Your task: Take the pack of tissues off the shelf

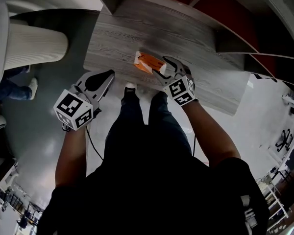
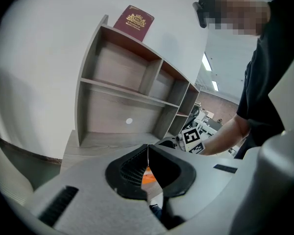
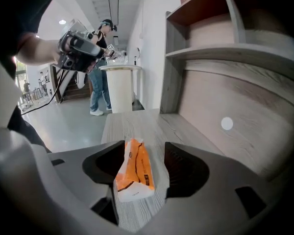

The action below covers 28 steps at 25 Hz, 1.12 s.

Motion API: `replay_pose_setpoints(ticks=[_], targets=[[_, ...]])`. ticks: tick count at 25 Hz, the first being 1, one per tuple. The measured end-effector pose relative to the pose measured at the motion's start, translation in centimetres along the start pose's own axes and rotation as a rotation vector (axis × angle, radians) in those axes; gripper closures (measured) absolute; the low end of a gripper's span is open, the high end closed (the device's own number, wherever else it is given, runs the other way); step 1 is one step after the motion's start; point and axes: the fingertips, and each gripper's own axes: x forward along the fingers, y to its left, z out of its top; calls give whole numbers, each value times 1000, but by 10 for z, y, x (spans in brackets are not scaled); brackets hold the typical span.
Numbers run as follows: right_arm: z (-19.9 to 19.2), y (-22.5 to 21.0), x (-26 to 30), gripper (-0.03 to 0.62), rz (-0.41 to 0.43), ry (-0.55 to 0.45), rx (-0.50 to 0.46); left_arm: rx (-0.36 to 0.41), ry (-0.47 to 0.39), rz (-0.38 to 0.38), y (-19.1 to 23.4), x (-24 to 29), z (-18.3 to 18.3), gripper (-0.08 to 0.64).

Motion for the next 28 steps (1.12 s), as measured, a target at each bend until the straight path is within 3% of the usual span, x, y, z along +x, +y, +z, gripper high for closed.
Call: replay_pose_setpoints(ticks=[16, 28], targets=[[75, -59, -109, 470, -158, -123, 44, 178, -96, -55, -44, -8, 101, 540], [80, -115, -223, 523, -419, -218, 153, 266, -138, -136, -66, 6, 159, 540]])
